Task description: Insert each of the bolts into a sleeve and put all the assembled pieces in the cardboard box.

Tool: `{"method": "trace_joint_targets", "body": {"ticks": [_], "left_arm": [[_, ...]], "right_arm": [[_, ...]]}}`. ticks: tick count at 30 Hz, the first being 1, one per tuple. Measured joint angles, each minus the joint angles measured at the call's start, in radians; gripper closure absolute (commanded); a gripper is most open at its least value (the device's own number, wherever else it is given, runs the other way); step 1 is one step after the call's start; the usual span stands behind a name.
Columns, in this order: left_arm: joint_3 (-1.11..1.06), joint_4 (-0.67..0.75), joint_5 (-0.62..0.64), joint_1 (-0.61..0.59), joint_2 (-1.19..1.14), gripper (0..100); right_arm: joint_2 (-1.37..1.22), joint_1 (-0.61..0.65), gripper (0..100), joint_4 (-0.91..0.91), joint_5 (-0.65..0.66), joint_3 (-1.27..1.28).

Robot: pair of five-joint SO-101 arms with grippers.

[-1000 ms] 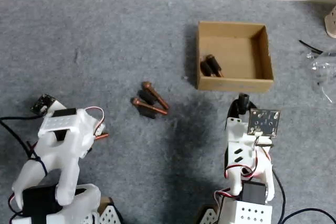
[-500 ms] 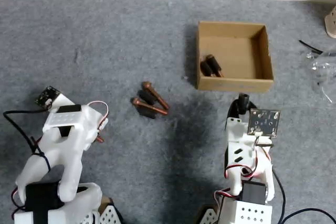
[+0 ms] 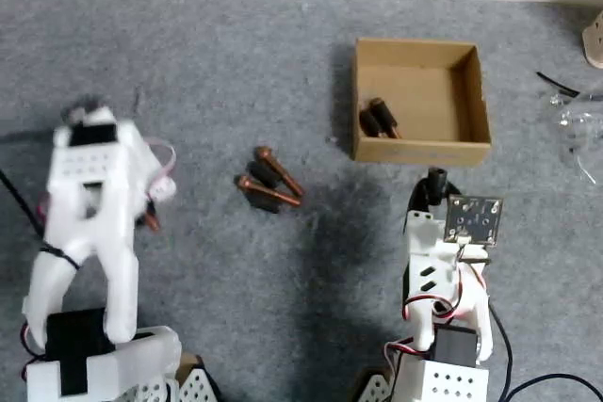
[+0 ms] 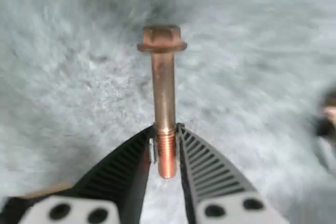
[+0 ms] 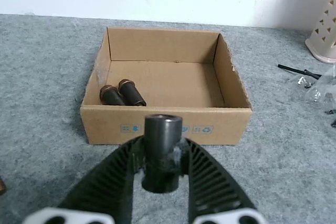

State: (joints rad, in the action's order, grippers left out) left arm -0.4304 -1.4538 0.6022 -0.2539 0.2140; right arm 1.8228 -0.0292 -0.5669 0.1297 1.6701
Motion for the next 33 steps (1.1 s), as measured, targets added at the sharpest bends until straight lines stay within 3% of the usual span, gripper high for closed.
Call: {"method": "trace_joint_targets", "body": {"ticks": [5, 10, 15, 20, 24, 33], "left_arm": [[0.422, -0.221, -0.138, -0.002, 0.0, 100], [0.76, -0.265, -0.204, -0.002, 0.0, 99], [0.905, -0.288, -0.293, -0.003, 0.063, 99], [0.954, -0.29, -0.433, -0.003, 0.255, 99], [0.924, -0.295, -0.476, -0.003, 0.462, 99], [0.535, -0.295, -0.483, -0.003, 1.023, 99]], "right_arm": [[0.0, 0.0, 98.9, 0.0, 0.0, 0.0], [0.0, 0.0, 98.9, 0.0, 0.0, 0.0], [0.0, 0.0, 98.9, 0.0, 0.0, 0.0], [0.0, 0.0, 98.9, 0.0, 0.0, 0.0], [0.0, 0.0, 98.9, 0.0, 0.0, 0.0], [0.0, 0.003, 98.9, 0.0, 0.0, 0.0]]}}
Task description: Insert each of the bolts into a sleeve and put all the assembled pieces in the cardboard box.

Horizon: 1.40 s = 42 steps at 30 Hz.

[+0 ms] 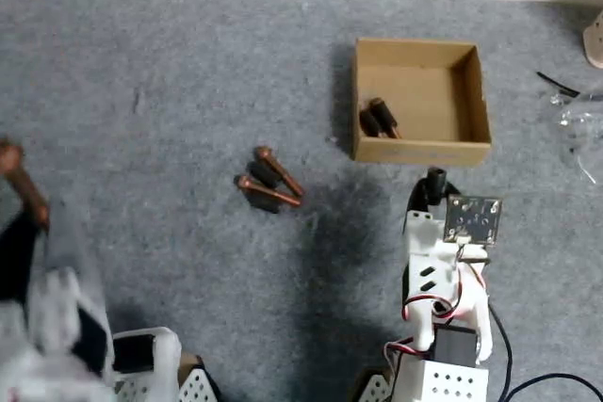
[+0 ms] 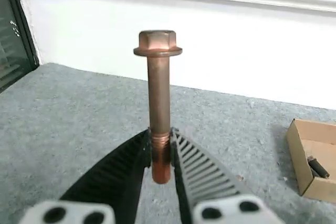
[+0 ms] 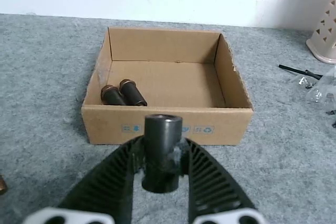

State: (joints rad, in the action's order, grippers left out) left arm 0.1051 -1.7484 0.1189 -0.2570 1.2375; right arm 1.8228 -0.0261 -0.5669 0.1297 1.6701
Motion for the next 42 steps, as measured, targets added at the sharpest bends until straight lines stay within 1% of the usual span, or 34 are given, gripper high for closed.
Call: {"method": "trace_joint_targets", "body": {"ticks": [4, 6, 9, 12, 14, 17, 19, 21, 23, 25, 31, 33, 35, 38, 40, 42], "left_arm": [[-0.227, 0.003, 0.0, 0.0, 0.233, 99], [-0.362, 0.044, 0.0, 0.0, 0.328, 99], [-0.582, 0.15, 0.002, 0.002, 0.462, 99], [-0.809, 0.282, 0.002, 0.002, 0.565, 99], [-0.941, 0.373, 0.002, 0.0, 0.574, 99], [-1.103, 0.493, 0.005, 0.003, 0.572, 99], [-1.185, 0.589, 0.04, 0.015, 0.572, 99], [-1.264, 0.689, 0.08, 0.06, 0.572, 99], [-1.349, 0.795, 0.109, 0.13, 0.572, 99], [-1.436, 0.911, 0.124, 0.213, 0.572, 99], [-1.738, 1.344, 0.124, 0.427, 0.572, 99], [-1.777, 1.473, 0.124, 0.48, 0.566, 99], [-1.777, 1.553, 0.124, 0.529, 0.585, 99], [-1.777, 1.579, 0.135, 0.557, 0.569, 99], [-1.777, 1.588, 0.201, 0.559, 0.571, 99], [-1.777, 1.588, 0.302, 0.555, 0.571, 99]], "right_arm": [[0.0, 0.0, 98.9, 0.0, 0.0, 0.0], [0.0, 0.0, 98.9, 0.0, 0.0, 0.0], [0.0, 0.008, 98.9, 0.0, 0.0, 0.0], [0.0, 0.046, 99.0, 0.0, 0.0, 0.0], [0.0, 0.066, 99.0, -0.006, 0.003, 0.0], [0.0, 0.1, 99.1, -0.021, 0.055, 0.0], [0.0, 0.138, 99.1, -0.028, 0.072, 0.0], [0.0, 0.172, 99.1, -0.044, 0.078, 0.0], [0.0, 0.206, 99.1, -0.048, 0.08, 0.0], [0.0, 0.213, 99.2, -0.048, 0.081, 0.0], [0.0, 0.244, 99.2, -0.048, 0.083, 0.0], [0.0, 0.287, 99.2, -0.048, 0.083, 0.0], [0.0, 0.348, 99.2, -0.048, 0.083, 0.0], [0.0, 0.459, 99.2, -0.048, 0.083, 0.0], [0.0, 0.514, 99.2, -0.048, 0.083, 0.0], [0.0, 0.542, 99.2, -0.043, 0.083, 0.0]]}}
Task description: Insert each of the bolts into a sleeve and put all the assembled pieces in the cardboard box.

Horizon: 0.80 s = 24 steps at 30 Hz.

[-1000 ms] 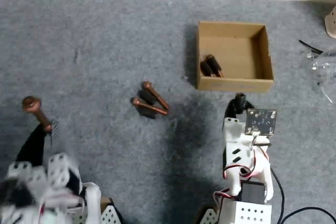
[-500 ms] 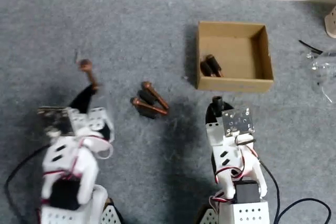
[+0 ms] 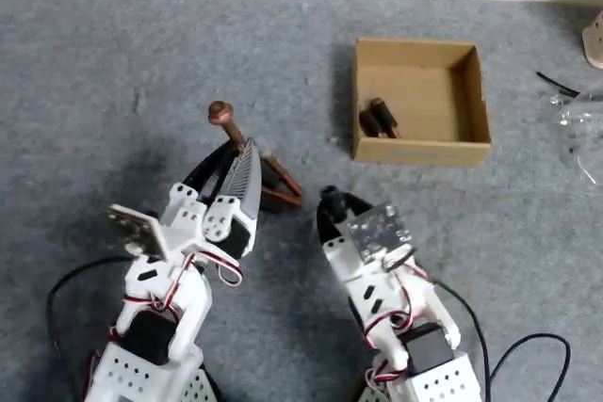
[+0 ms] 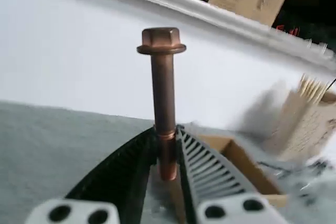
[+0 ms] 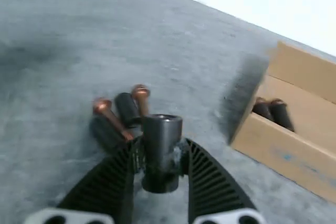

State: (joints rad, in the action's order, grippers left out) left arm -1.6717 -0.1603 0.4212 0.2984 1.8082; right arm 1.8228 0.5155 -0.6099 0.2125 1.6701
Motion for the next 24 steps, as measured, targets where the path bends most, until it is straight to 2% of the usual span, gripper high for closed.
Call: {"method": "trace_joint_targets", "body": {"ticks": [2, 8, 12, 15, 19, 24], "left_arm": [[0.0, 0.0, 0.075, -0.002, 0.0, 99], [0.006, 0.0, 0.127, 0.0, 0.0, 99], [0.006, 0.0, 0.189, 0.021, 0.0, 99], [0.014, 0.0, 0.169, 0.087, 0.0, 99], [0.026, 0.0, 0.084, 0.18, 0.0, 99], [0.026, 0.0, 0.061, 0.219, 0.0, 99]], "right_arm": [[0.0, 0.003, 99.2, 0.046, 0.0, 0.0], [0.0, 0.006, 99.2, 0.229, 0.0, 0.0], [0.0, 0.032, 99.3, 0.258, 0.0, 0.0], [0.0, 0.081, 99.3, 0.253, 0.011, 0.0], [0.0, 0.143, 99.3, 0.206, 0.1, 0.0], [0.0, 0.16, 99.3, 0.195, 0.126, 0.0]]}}
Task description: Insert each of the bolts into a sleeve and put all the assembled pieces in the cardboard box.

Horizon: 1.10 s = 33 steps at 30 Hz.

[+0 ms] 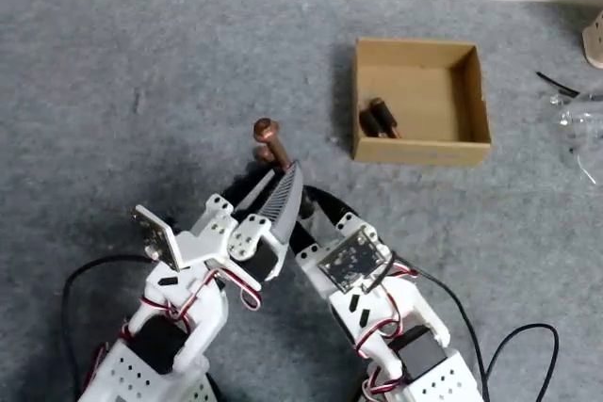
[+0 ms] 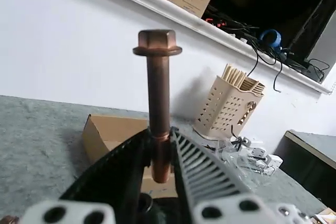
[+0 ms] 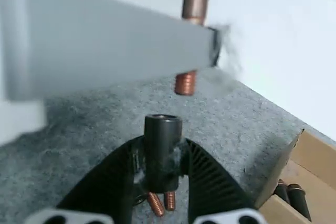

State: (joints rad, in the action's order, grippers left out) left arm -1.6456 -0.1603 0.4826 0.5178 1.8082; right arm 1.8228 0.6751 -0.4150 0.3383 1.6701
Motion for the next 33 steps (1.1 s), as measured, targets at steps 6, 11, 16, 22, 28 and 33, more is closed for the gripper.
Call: {"method": "trace_joint_targets", "body": {"ticks": [6, 11, 16, 22, 28, 33], "left_arm": [[0.0, -0.029, 0.0, -0.003, 0.0, 99], [0.0, -0.041, 0.0, 0.0, 0.0, 99], [-0.02, -0.041, 0.021, -0.023, 0.0, 99], [-0.026, -0.048, 0.04, -0.026, 0.0, 99], [-0.026, -0.048, 0.043, -0.028, 0.0, 99], [-0.026, -0.055, 0.043, -0.028, 0.0, 99]], "right_arm": [[0.0, 0.0, 99.3, 0.0, 0.006, 0.0], [0.0, 0.0, 99.3, 0.0, 0.006, 0.0], [0.0, -0.003, 99.3, 0.0, 0.006, 0.0], [0.0, -0.012, 99.3, 0.0, 0.006, 0.0], [0.0, -0.02, 99.3, 0.0, 0.006, 0.0], [0.0, -0.02, 99.3, 0.0, 0.006, 0.0]]}}
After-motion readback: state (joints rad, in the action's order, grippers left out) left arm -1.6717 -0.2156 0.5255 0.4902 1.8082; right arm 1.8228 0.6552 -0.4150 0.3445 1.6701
